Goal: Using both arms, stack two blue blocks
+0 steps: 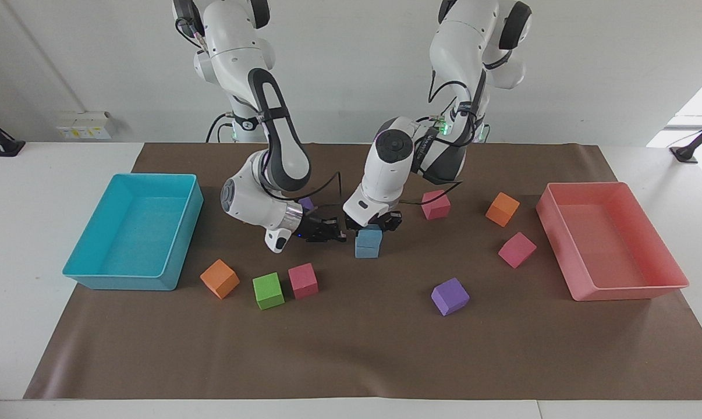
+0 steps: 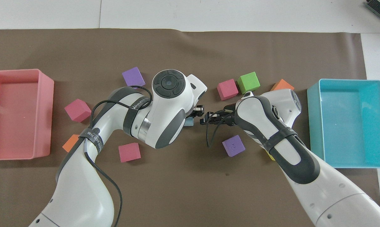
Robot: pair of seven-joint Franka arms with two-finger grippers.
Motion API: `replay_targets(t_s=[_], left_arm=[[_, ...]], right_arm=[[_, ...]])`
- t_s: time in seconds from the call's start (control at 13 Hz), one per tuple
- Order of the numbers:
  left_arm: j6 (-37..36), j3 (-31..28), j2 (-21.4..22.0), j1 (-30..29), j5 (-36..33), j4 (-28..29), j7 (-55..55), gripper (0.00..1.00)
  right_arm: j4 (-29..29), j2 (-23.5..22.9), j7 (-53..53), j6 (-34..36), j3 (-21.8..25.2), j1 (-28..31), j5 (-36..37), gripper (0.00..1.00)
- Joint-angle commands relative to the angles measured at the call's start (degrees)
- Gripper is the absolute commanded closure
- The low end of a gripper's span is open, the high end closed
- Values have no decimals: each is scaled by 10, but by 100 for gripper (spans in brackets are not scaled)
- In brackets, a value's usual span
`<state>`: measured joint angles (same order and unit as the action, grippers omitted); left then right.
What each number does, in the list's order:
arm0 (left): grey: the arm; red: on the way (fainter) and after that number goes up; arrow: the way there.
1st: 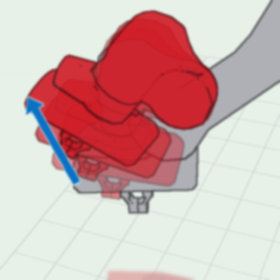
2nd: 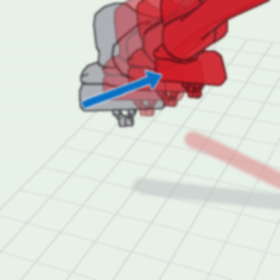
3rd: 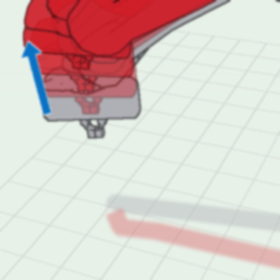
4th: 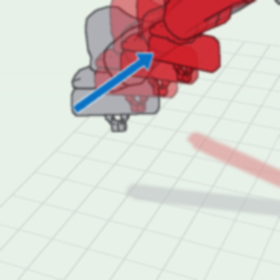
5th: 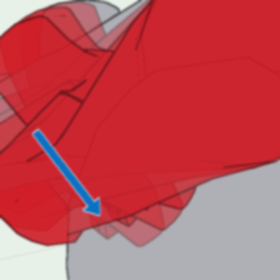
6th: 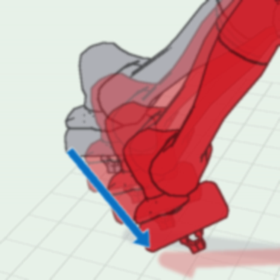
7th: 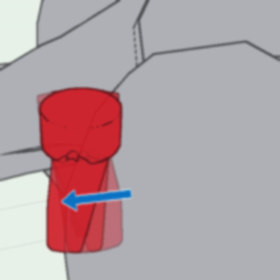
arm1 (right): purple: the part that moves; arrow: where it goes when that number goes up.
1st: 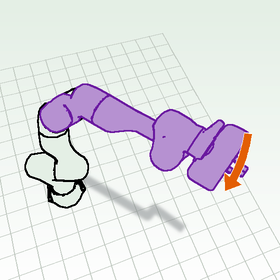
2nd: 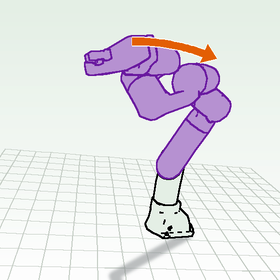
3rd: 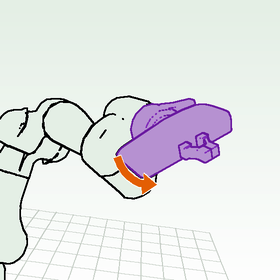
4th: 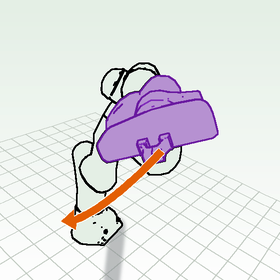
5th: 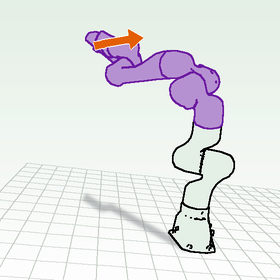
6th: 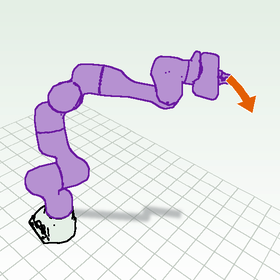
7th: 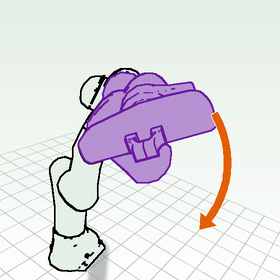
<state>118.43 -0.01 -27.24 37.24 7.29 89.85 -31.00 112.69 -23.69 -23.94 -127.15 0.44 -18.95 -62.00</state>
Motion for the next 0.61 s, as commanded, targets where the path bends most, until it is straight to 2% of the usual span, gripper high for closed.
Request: replay_targets(t_s=[0.0,0.08,0.54], left_arm=[[9,-10,-7,12,-13,-12,-13,57],[18,-10,-6,12,-12,-8,-13,1],[17,-10,-5,11,-12,-5,-13,0]], right_arm=[[15,11,-22,-11,-4,5,-17,100],[15,11,-22,-11,-4,5,-17,100],[15,10,-22,-11,-4,5,-17,100]])
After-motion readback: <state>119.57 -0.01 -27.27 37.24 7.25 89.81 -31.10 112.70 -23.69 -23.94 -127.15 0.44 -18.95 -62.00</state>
